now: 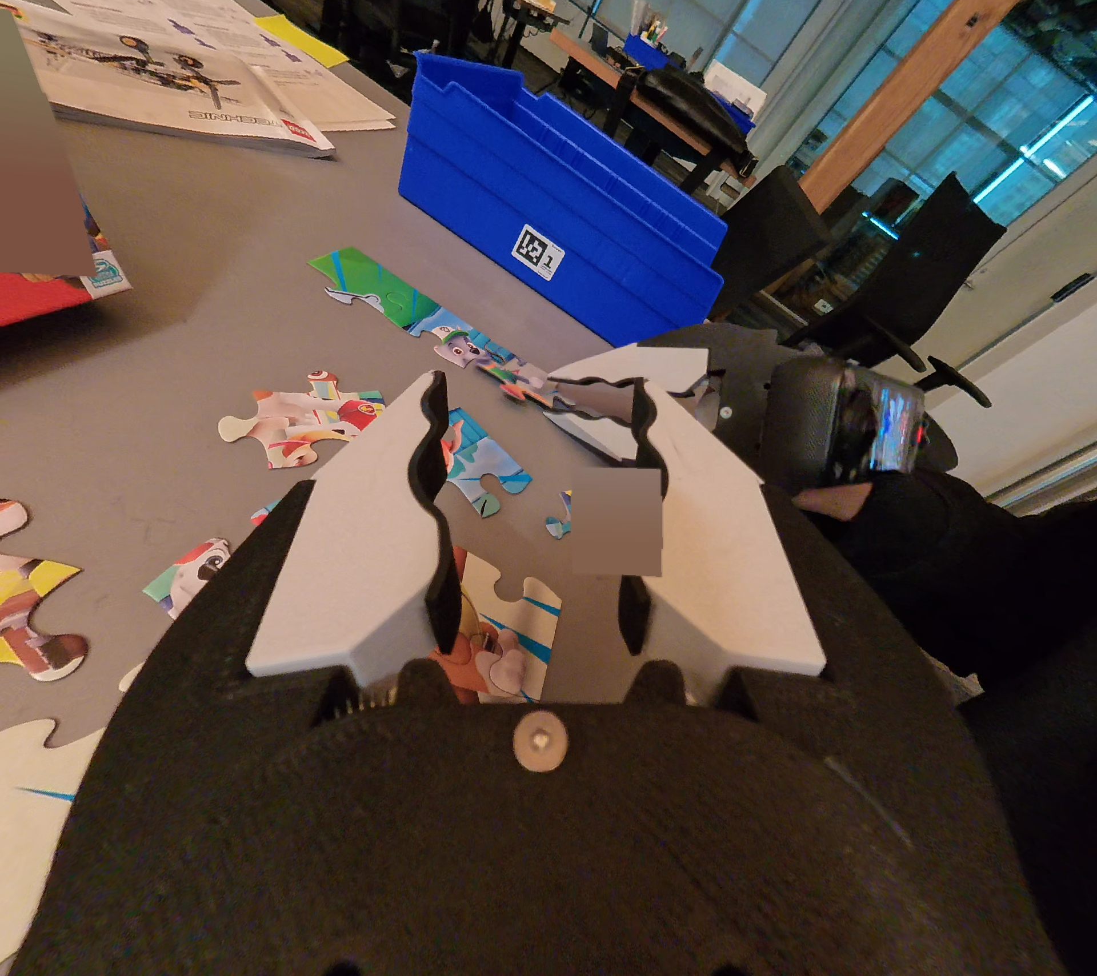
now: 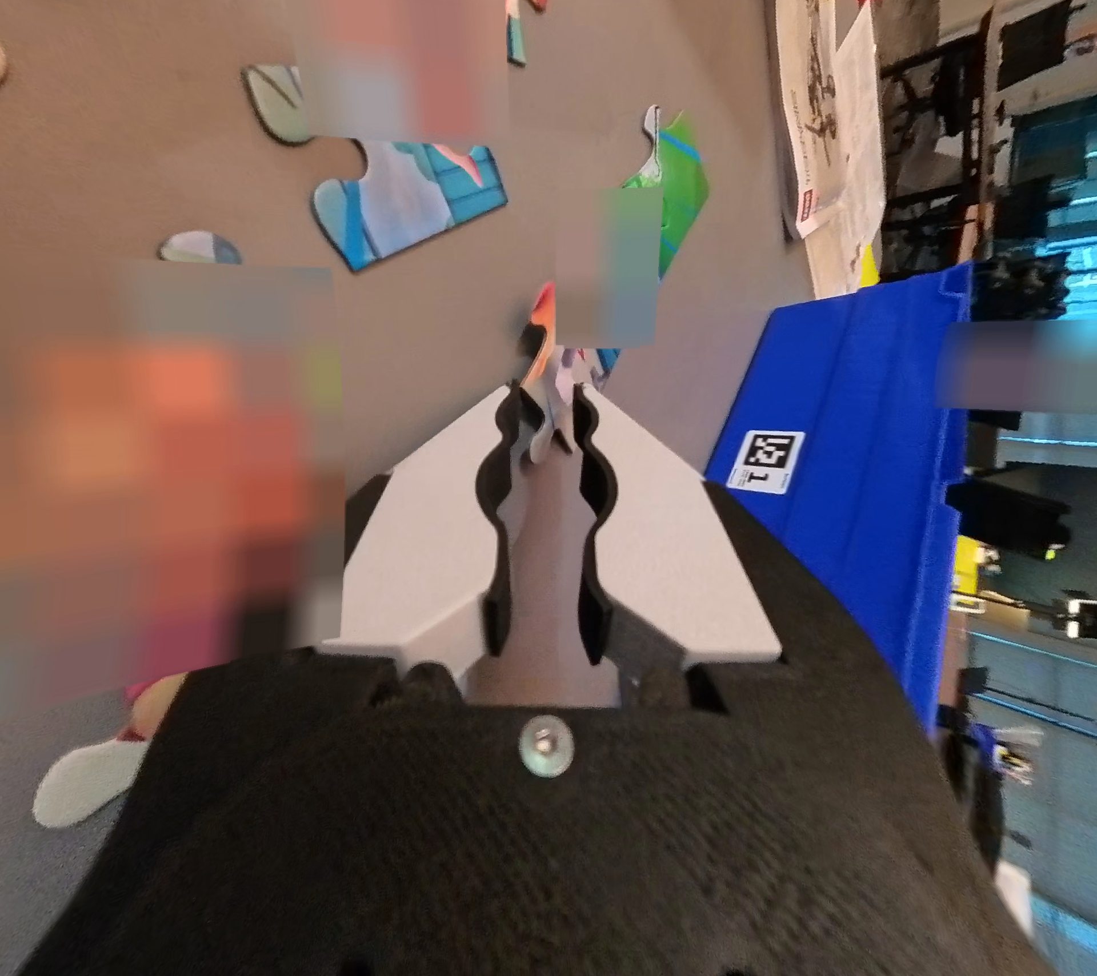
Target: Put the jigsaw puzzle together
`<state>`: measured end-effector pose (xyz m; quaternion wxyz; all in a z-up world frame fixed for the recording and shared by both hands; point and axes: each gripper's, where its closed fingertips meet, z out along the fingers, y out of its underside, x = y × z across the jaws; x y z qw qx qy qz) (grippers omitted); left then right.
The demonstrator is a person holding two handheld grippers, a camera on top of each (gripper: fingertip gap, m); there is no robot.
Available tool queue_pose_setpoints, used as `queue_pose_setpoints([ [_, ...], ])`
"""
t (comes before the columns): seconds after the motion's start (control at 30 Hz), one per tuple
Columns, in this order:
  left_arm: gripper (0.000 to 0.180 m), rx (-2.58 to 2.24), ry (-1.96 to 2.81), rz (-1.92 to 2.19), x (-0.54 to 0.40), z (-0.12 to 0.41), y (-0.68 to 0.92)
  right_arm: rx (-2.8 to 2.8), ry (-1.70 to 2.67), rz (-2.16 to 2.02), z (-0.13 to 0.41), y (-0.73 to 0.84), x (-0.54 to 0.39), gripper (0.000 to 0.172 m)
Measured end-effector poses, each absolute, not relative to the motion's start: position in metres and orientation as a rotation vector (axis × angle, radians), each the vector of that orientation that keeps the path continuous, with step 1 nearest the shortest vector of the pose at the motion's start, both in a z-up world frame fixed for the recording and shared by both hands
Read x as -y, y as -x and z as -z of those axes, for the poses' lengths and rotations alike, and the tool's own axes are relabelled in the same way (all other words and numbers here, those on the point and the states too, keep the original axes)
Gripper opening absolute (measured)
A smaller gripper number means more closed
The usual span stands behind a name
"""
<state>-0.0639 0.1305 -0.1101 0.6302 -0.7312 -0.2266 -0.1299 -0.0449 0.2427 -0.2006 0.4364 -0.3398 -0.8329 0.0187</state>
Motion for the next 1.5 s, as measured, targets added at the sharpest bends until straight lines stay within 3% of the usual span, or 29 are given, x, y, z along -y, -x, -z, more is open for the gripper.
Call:
queue_pose_setpoints([
  [0.03, 0.061, 0.517, 1.672, 0.295, -0.130, 0.110, 0.064, 2.071, 0.869, -0.058, 0.201, 0.046, -0.245, 0.015],
  [0.37, 0.057, 0.519, 1.637, 0.301, -0.127, 0.105, 0.065, 2.125, 1.046, -0.242, 0.197, 0.038, -0.244, 0.031],
  [0.63, 0.057, 0.515, 1.626, 0.302, -0.127, 0.103, 0.065, 1.978, 1.351, -0.744, 0.186, 0.055, -0.249, 0.020],
  [0.77, 0.056, 0.512, 1.631, 0.293, -0.126, 0.104, 0.065, 1.907, 1.567, -0.996, 0.193, 0.070, -0.250, 0.026],
  [0.83, 0.056, 0.513, 1.628, 0.292, -0.126, 0.104, 0.065, 1.889, 1.587, -0.950, 0.200, 0.076, -0.258, 0.032],
  [1.5, 0.056, 0.518, 1.631, 0.288, -0.124, 0.105, 0.067, 1.899, 1.574, -0.857, 0.206, 0.082, -0.261, 0.026],
])
